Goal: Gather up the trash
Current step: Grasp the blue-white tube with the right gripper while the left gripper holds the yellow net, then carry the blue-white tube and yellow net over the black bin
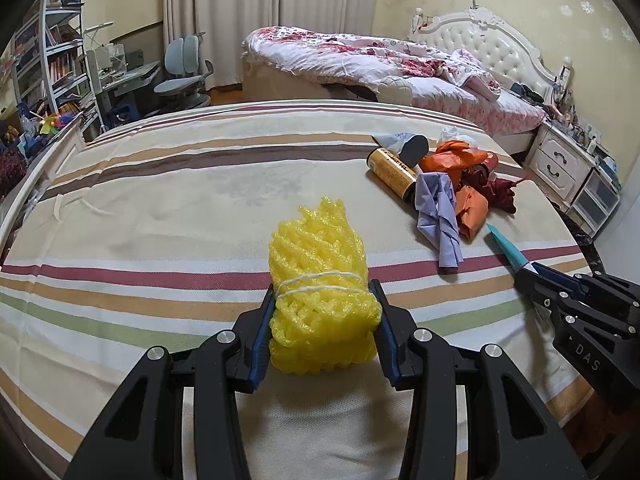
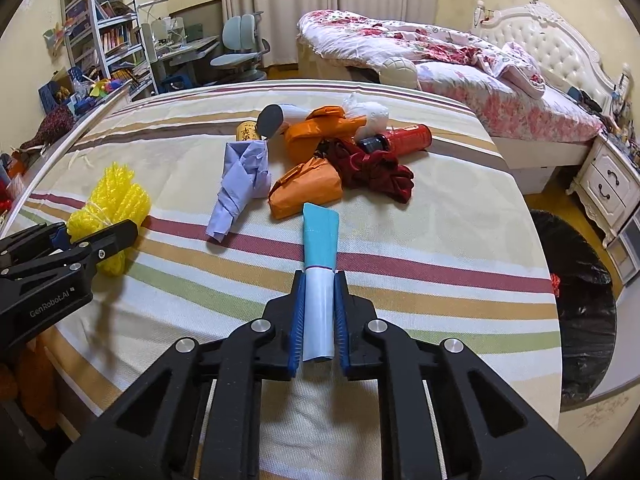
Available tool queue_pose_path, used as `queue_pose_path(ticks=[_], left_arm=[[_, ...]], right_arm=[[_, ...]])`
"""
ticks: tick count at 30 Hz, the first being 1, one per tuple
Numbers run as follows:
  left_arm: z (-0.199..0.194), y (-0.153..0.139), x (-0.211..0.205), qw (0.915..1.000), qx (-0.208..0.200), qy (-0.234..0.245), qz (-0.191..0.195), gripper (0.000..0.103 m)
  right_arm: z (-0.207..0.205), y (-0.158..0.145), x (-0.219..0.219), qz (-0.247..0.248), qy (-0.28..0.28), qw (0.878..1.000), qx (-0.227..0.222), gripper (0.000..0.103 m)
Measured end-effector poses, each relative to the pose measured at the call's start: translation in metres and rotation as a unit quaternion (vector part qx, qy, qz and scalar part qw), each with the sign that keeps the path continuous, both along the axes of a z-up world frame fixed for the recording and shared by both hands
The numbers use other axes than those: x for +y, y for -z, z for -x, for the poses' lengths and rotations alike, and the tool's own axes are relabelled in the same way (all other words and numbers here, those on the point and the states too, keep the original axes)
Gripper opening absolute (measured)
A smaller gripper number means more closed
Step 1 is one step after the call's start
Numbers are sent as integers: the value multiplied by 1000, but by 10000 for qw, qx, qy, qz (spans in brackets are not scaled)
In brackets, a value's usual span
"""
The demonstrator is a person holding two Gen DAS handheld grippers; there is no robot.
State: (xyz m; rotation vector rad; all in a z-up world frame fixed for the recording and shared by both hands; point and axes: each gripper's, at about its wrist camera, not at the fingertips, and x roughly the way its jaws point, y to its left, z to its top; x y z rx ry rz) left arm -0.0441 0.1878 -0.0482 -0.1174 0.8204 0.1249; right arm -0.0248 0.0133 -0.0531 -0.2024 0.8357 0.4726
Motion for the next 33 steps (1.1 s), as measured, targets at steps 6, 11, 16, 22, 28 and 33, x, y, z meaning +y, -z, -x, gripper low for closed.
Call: queue_pose_path(ticks=[6, 11, 16, 22, 28, 33], left_arm=[[4, -7, -6, 9999, -143, 50, 59, 44], [2, -15, -19, 9995, -237, 201, 104, 44], [-5, -28, -43, 9980, -421, 465, 102, 44], [-24, -41, -85, 9938, -574, 941, 157, 44], [-49, -46, -134, 9870, -760, 1404, 183, 44], [-70, -45, -172, 9824, -811, 1670, 202, 44]], right_arm=[[6, -10, -13, -194, 137, 9997, -109, 13], [5, -22, -30, -350, 335, 9985, -268, 13], [3, -34, -56, -464, 634, 9959, -451, 13], [-4, -46, -100, -488, 1208, 9886, -750, 13], [-16, -53, -149, -471, 1784, 9781, -965, 13], [-29, -52, -185, -454, 2172, 9692, -1067, 13]])
